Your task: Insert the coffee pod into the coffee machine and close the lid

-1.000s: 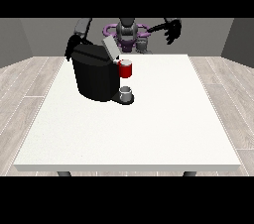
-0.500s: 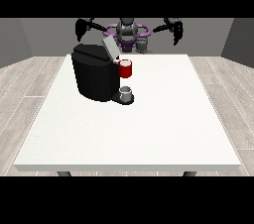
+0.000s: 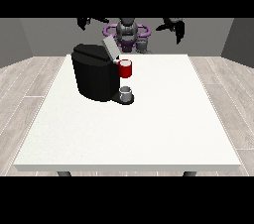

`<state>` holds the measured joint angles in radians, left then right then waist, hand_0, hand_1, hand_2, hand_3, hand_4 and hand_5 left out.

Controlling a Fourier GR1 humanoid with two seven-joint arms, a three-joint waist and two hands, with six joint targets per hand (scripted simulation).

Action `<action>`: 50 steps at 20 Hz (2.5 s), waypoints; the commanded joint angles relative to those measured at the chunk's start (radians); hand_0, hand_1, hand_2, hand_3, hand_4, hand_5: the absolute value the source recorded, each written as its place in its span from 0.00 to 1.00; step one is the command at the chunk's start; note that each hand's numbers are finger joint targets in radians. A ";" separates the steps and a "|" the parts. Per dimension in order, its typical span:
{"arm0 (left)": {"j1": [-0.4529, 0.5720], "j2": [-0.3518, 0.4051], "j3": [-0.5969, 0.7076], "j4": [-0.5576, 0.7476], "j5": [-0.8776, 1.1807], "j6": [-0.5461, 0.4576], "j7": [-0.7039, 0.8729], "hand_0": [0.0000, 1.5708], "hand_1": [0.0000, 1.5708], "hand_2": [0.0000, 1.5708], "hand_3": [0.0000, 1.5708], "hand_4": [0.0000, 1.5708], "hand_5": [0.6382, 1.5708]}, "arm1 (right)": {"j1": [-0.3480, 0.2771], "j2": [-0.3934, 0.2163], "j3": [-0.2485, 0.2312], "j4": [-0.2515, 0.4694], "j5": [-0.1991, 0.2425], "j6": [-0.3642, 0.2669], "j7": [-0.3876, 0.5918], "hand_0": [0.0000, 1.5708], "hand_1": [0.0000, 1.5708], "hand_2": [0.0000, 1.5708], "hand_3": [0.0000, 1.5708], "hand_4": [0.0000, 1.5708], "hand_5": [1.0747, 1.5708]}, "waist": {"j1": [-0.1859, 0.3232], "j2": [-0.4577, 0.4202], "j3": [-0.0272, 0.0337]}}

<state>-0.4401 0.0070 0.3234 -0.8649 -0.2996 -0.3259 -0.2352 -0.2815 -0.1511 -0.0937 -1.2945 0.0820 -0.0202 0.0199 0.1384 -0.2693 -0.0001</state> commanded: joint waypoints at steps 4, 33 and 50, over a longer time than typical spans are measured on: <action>0.037 0.022 -0.055 -0.169 0.059 0.004 0.034 0.00 0.00 0.00 0.00 0.23 1.00 | -0.151 -0.055 -0.079 0.026 -0.080 0.044 0.089 0.00 0.00 0.00 0.00 0.07 1.00 | 0.019 0.117 0.0003; 0.206 0.105 -0.121 -0.529 0.199 0.063 0.113 0.00 0.00 0.00 0.00 0.22 1.00 | -0.405 -0.006 -0.033 0.258 -0.109 0.053 0.062 0.00 0.00 0.00 0.00 0.00 1.00 | -0.007 0.327 0.0000; 0.183 0.079 -0.192 -0.566 0.171 0.087 0.144 0.00 0.00 0.00 0.00 0.21 1.00 | -0.597 -0.020 0.019 0.287 -0.031 0.040 0.062 0.00 0.00 0.00 0.00 0.00 1.00 | 0.081 0.386 0.0000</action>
<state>-0.2427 0.0796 0.1342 -1.4327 -0.1249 -0.2377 -0.0839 -0.8165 -0.1963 -0.1101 -0.9890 0.0387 0.0002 0.1288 0.1808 0.0985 0.0088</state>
